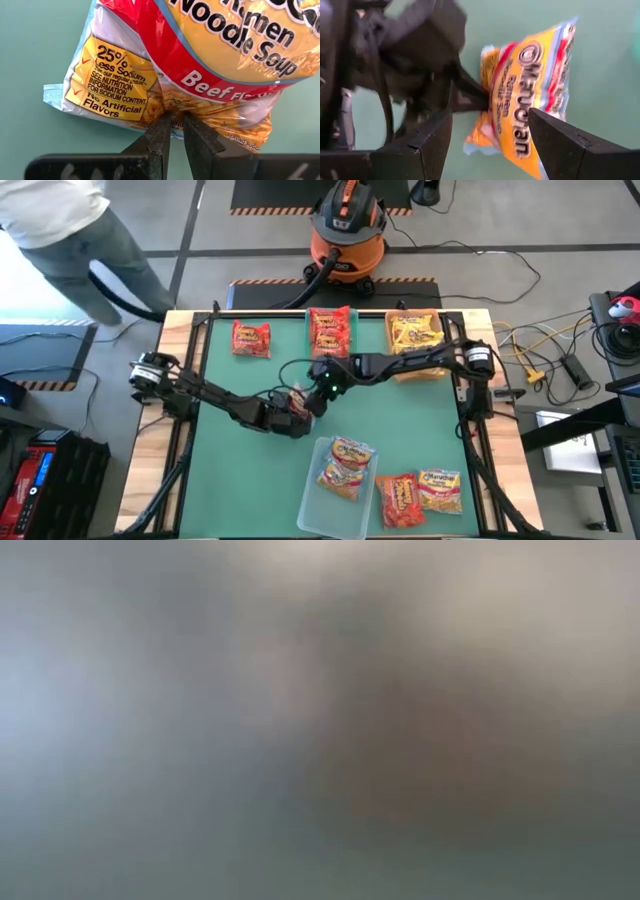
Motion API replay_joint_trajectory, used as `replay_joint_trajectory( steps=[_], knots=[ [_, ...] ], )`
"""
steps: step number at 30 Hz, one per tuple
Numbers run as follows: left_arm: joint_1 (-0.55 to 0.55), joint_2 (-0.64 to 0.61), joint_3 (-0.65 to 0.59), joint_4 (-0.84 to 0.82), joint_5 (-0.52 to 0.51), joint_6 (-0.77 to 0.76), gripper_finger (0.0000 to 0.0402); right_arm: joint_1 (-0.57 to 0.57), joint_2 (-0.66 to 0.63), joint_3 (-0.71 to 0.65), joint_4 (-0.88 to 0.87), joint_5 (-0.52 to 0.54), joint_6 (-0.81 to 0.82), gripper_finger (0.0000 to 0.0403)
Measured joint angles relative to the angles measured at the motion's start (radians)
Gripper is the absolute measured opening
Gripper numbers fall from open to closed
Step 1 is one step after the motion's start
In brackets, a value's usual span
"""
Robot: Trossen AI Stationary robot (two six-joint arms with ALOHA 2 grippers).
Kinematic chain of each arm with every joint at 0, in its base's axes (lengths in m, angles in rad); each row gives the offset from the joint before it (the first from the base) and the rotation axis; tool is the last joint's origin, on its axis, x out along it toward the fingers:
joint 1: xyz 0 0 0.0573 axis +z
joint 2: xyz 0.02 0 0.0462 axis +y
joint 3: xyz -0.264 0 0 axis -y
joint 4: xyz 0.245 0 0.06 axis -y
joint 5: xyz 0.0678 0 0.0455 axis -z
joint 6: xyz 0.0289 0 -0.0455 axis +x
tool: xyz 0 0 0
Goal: Sort Maruchan noodles
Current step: Put the blue noodle pack into the transparent bin
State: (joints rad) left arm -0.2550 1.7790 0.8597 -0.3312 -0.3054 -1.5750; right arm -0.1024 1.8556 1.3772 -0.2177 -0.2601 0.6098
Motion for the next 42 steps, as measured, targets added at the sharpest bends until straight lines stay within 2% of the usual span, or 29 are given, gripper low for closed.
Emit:
replay_joint_trajectory(
  steps=[9,17,30,34,42],
  knots=[
    [-0.051,-0.001,-0.005,-0.022,0.000,-0.060,0.0036,0.002,0.045,0.000,0.002,0.061,0.008,0.0243],
    [-0.058,-0.002,-0.007,-0.023,-0.005,-0.086,0.0036,0.005,0.115,0.002,0.081,-0.028,0.025,0.0242],
    [-0.058,-0.002,-0.007,-0.021,-0.022,-0.083,0.0036,0.004,0.168,0.006,0.127,-0.054,0.039,0.0240],
    [-0.059,-0.002,-0.008,-0.018,-0.030,-0.084,0.0036,0.005,0.172,0.006,0.127,-0.055,0.038,0.0221],
    [-0.060,-0.002,-0.011,-0.005,-0.068,-0.090,0.0036,0.004,0.174,0.006,0.124,-0.061,0.045,0.0151]
  ],
)
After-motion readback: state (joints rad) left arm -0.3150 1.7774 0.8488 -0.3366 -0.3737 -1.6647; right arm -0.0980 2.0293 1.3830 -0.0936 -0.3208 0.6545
